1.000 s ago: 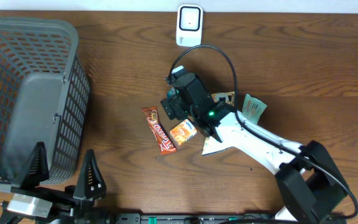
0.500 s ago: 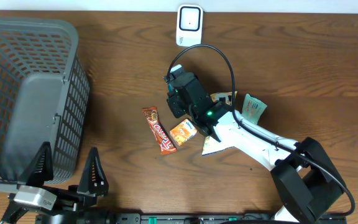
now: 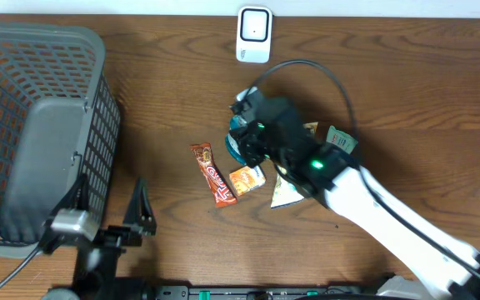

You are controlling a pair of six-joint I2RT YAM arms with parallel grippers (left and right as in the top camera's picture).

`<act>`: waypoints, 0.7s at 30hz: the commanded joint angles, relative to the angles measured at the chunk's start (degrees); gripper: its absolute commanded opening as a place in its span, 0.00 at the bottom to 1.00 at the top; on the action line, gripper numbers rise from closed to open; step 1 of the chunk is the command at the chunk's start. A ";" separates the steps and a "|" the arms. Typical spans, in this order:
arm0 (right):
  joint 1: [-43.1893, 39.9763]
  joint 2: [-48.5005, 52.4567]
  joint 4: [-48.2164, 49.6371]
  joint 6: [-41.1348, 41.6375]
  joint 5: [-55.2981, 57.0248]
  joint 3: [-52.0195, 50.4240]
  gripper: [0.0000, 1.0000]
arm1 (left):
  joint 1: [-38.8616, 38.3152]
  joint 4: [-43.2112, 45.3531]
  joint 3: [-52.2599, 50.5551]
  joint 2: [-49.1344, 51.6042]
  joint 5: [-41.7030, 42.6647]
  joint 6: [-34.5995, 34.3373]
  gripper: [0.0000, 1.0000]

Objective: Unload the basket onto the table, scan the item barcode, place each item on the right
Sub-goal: 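Grasp the blue bottle with the right gripper and lift it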

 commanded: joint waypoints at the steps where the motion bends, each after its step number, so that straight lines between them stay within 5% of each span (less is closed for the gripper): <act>1: -1.29 -8.52 -3.87 4.26 -8.52 1.16 0.01 | 0.13 3.15 -4.98 -0.07 0.76 1.18 0.98; 11: -6.97 -15.39 -13.18 8.50 -35.52 1.16 0.01 | 0.13 8.20 -13.90 -0.07 3.28 -2.69 0.98; 21: -8.41 -15.39 -14.91 8.46 -36.85 1.16 0.03 | 0.13 10.82 -22.01 -0.04 11.93 2.93 0.98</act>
